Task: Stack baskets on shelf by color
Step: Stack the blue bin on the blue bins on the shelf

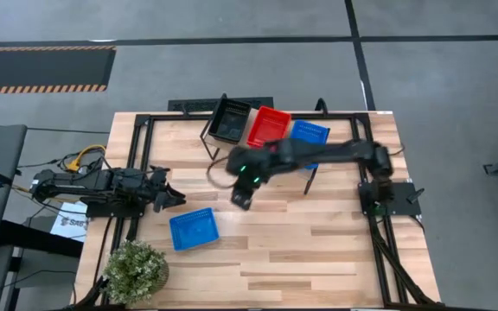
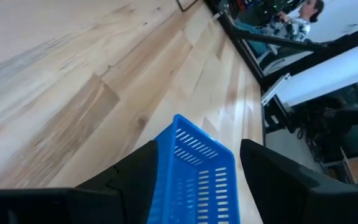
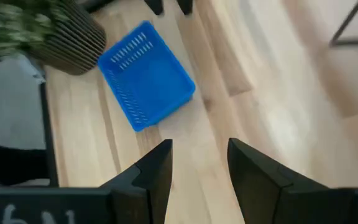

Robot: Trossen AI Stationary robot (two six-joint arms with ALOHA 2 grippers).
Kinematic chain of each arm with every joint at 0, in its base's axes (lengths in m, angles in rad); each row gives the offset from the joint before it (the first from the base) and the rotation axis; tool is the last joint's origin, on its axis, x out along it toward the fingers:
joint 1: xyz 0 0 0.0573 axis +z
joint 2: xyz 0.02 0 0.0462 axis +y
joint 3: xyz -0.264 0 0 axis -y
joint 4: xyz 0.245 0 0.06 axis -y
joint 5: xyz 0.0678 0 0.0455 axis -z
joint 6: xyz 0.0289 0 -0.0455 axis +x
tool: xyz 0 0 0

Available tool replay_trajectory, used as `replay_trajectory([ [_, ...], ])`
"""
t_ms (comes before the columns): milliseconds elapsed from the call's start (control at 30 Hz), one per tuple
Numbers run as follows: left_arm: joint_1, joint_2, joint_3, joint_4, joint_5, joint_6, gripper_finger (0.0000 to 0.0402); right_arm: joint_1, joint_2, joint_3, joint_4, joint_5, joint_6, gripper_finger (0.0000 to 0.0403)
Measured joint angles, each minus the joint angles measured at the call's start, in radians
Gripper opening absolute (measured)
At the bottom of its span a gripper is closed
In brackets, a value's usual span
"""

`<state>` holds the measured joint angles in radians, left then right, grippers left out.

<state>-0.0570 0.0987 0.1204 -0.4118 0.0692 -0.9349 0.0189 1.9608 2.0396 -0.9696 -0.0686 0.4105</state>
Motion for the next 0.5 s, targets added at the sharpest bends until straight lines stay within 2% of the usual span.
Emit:
replay_trajectory([
  [267,0.000,0.000,0.000,0.008,0.029,0.063,0.0215,0.042,0.212,0.000,0.178,-0.008,0.254,0.0177],
  [500,0.000,0.000,0.000,0.008,0.029,0.093,0.0215,0.071,0.335,0.001,0.324,-0.036,0.389,0.0175],
])
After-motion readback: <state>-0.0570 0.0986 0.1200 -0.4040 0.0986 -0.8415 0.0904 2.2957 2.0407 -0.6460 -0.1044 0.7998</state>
